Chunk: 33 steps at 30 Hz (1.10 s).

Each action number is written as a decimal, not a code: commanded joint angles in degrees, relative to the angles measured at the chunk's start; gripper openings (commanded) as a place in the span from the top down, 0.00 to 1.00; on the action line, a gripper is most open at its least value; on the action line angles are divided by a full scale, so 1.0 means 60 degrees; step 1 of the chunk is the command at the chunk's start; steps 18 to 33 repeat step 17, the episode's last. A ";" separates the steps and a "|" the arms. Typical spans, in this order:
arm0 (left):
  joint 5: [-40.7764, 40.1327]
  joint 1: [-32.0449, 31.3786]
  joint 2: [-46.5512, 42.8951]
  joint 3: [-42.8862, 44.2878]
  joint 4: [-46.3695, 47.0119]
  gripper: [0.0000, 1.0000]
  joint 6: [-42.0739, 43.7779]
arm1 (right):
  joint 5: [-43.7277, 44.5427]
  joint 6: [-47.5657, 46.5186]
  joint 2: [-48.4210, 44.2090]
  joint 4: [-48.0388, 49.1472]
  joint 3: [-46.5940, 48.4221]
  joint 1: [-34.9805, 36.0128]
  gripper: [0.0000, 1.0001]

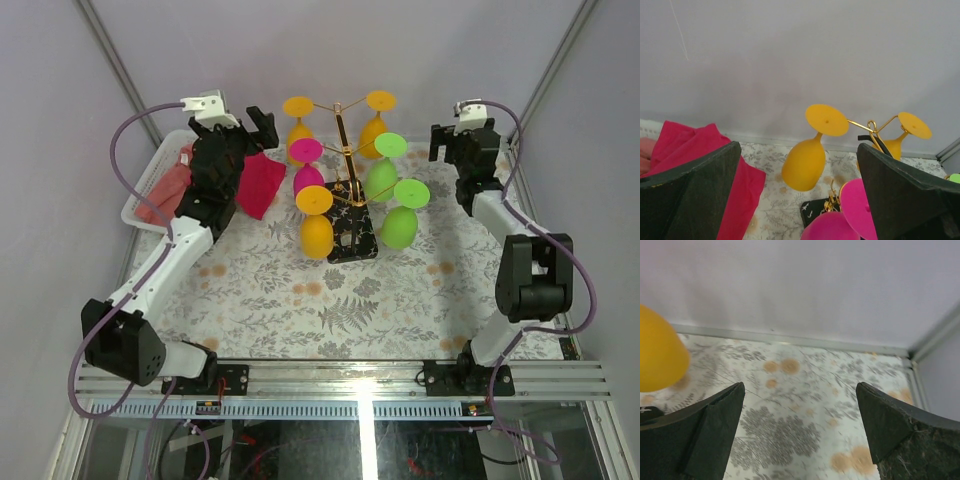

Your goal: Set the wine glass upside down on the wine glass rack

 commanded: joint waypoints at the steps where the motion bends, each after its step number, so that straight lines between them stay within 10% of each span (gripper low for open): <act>1: -0.0065 0.0057 -0.0580 0.0387 -0.0991 0.00 -0.0524 | 0.2007 0.0001 -0.1296 -0.1742 0.0428 -0.0077 0.01; 33: -0.0313 0.0055 -0.1470 -0.0188 -0.1514 0.00 -0.1118 | 0.2665 0.0324 -0.3972 -0.4155 -0.0066 -0.0176 0.01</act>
